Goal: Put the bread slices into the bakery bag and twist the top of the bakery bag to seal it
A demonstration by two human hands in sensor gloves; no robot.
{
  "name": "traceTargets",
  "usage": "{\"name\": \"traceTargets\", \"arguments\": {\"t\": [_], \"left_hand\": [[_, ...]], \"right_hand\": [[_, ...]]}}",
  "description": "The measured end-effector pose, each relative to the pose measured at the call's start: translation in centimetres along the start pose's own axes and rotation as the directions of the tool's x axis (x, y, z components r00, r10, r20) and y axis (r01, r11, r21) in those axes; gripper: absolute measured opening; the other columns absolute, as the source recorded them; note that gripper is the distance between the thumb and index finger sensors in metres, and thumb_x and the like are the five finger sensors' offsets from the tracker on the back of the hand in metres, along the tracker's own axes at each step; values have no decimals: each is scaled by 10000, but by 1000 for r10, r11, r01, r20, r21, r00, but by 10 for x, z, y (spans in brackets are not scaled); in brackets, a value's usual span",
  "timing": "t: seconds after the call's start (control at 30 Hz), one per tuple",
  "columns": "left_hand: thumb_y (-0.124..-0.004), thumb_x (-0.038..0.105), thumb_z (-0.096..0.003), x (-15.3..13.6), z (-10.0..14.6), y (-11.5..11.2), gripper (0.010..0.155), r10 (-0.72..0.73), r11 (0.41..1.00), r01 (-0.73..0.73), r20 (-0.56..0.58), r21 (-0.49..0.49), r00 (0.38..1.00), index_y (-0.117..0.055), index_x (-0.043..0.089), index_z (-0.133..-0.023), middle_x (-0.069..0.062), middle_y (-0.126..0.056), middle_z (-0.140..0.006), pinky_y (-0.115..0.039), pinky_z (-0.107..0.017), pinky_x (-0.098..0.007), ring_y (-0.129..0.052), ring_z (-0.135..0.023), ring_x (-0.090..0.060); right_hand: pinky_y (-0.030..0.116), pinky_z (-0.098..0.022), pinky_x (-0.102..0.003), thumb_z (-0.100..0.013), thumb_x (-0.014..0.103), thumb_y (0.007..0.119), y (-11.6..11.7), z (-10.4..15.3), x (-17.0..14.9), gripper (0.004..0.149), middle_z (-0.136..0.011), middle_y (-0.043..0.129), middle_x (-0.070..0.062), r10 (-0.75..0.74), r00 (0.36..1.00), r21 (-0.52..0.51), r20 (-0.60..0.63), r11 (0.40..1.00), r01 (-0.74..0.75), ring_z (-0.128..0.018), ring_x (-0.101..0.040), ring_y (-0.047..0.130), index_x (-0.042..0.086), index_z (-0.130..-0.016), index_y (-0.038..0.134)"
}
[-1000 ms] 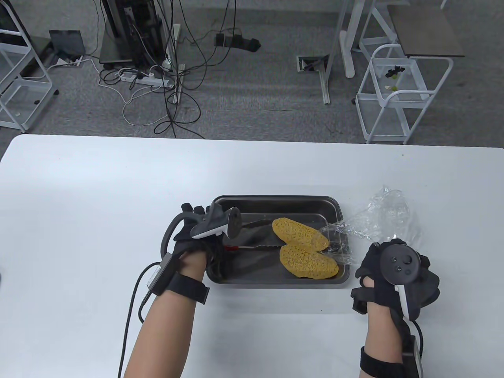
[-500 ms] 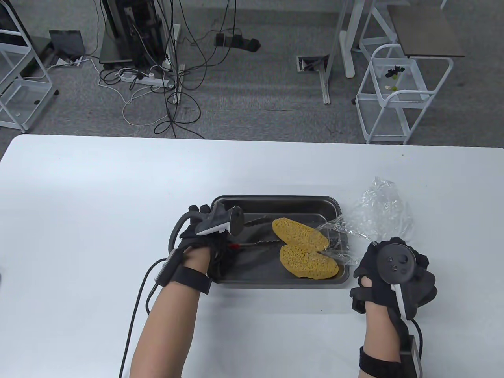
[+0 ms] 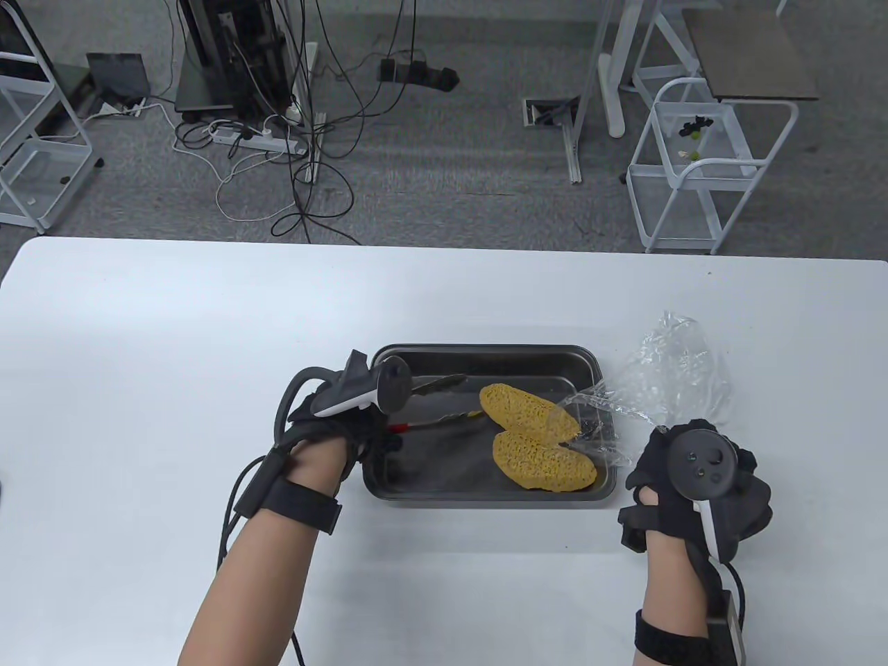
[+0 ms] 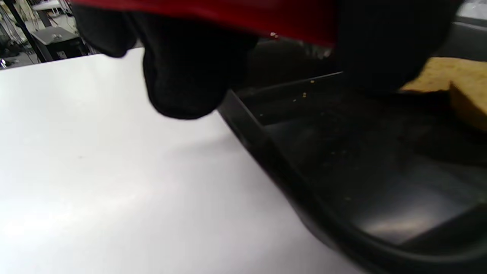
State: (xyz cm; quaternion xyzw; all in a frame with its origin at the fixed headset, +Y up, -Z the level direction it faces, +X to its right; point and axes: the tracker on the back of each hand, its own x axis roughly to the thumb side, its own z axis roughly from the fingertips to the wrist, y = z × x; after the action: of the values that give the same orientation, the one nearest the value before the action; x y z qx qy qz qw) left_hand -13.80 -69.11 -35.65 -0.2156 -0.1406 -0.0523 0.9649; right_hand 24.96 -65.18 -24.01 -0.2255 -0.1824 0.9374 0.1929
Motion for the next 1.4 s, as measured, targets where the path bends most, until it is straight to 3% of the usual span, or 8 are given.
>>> {"name": "traceTargets", "arguments": {"t": [0.1, 0.2, 0.47, 0.67, 0.83, 0.93, 1.0, 1.4], "left_hand": [[-881, 707, -346, 0, 4, 1, 963, 46, 994, -43, 27, -101, 999, -623, 116, -1062, -86, -913, -830, -760, -726, -521, -1040, -518, -177], [-829, 741, -372, 0, 4, -2, 972, 151, 953, -130, 58, -274, 987, -643, 83, -1062, -93, -944, -800, -785, -711, -493, -1063, -484, -178], [-793, 757, -383, 14, -11, -17, 1007, 305, 883, -249, 81, -398, 949, -763, -31, -1008, -210, -1036, -706, -841, -664, -415, -1098, -405, -169], [-790, 749, -395, 34, -23, -21, 1011, 294, 875, -227, 97, -427, 951, -801, -71, -986, -337, -1058, -680, -820, -718, -333, -1070, -459, -167], [-791, 738, -404, 51, -32, -23, 999, 323, 865, -243, 119, -439, 939, -792, -75, -985, -362, -1043, -704, -856, -622, -542, -1025, -539, -220], [-791, 730, -412, 63, -37, -26, 995, 343, 859, -253, 134, -446, 930, -788, -85, -983, -387, -1032, -706, -878, -570, -596, -982, -592, -260], [-795, 717, -416, 68, -39, -26, 986, 348, 856, -255, 137, -450, 927, -793, -94, -977, -471, -1035, -643, -889, -566, -589, -946, -629, -283], [-855, 637, -430, 74, -35, -29, 850, 314, 894, -253, 115, -370, 942, -896, -45, -935, -486, -1085, -549, -915, -551, -534, -895, -697, -280]], "right_hand": [[457, -629, -756, -446, 273, 844, 0, 0, -1, 412, -873, 892, -315, -6, 1000, 0, -1, 1000, 6, -785, -595, 787, -125, -503, 934], [458, -628, -756, -446, 273, 844, -1, -1, -2, 413, -873, 892, -314, -15, 1000, 2, -2, 1000, 15, -785, -597, 786, -125, -505, 935], [459, -628, -756, -447, 274, 842, -1, -1, -3, 413, -872, 892, -315, -26, 1000, 8, -1, 1000, 26, -786, -597, 785, -124, -509, 934], [460, -628, -755, -447, 275, 842, 0, -2, -3, 413, -873, 891, -316, -33, 999, 13, -1, 999, 33, -785, -597, 785, -123, -510, 934], [461, -627, -755, -447, 277, 841, 0, -2, -4, 414, -873, 891, -316, -40, 999, 19, 0, 999, 40, -785, -598, 785, -122, -511, 935], [461, -627, -755, -447, 277, 841, 0, -2, -4, 414, -874, 890, -316, -44, 999, 19, 1, 999, 44, -785, -597, 786, -121, -513, 935], [461, -627, -755, -447, 277, 841, 0, -2, -4, 415, -874, 890, -315, -48, 999, 21, 1, 999, 48, -786, -597, 785, -121, -513, 935], [462, -627, -755, -448, 279, 840, 0, -3, -5, 414, -874, 890, -316, -65, 998, 24, 3, 998, 64, -785, -596, 786, -118, -517, 935]]}}
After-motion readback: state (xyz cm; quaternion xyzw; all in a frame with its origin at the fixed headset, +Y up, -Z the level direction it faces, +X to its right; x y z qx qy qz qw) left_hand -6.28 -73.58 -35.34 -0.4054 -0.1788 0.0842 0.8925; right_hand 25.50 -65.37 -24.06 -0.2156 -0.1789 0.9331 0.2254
